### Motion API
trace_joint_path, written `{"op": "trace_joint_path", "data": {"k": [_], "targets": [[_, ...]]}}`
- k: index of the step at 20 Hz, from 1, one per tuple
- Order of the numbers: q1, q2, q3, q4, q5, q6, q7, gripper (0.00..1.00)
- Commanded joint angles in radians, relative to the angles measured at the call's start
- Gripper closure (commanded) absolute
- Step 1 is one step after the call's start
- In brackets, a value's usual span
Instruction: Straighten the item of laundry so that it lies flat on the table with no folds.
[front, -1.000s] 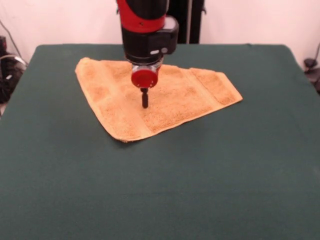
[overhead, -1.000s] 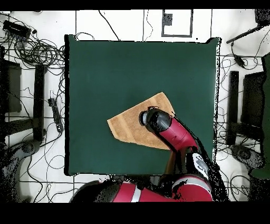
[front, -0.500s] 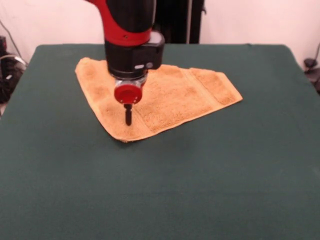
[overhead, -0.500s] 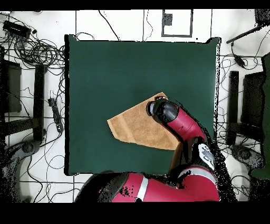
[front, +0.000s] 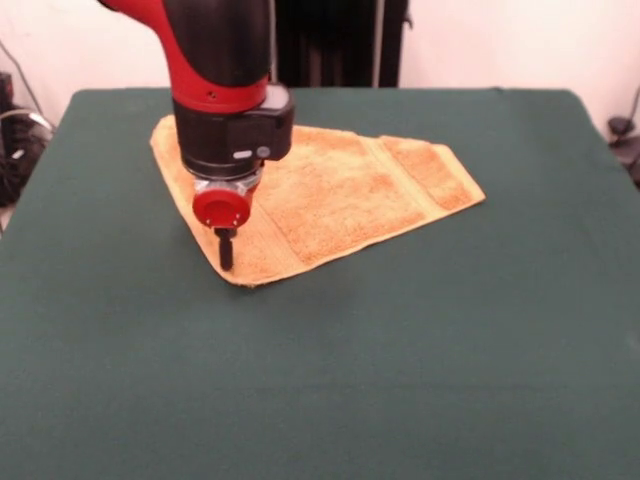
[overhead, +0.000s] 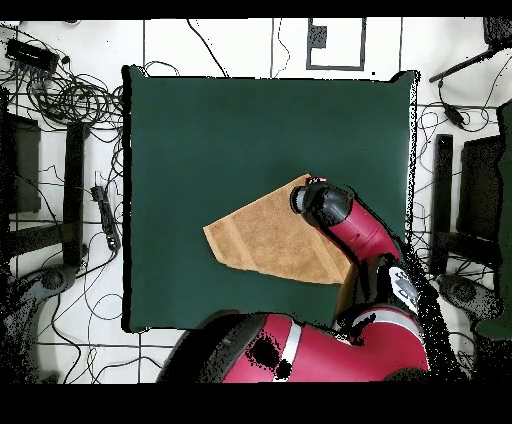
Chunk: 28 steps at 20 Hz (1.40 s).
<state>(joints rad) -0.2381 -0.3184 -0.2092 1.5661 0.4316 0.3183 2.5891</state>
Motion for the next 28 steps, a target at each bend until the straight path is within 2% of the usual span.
{"op": "trace_joint_path", "data": {"k": [1, 9, 17, 28], "targets": [[0.026, 0.029, 0.153, 0.002, 0.061, 0.008, 0.151, 0.0], [0.048, 0.023, 0.145, -0.014, 0.086, -0.002, 0.172, 0.0], [0.062, -0.005, 0.075, -0.074, 0.042, 0.099, 0.127, 0.0], [0.072, -0.025, 0.056, -0.096, 0.039, 0.154, 0.135, 0.0]]}}
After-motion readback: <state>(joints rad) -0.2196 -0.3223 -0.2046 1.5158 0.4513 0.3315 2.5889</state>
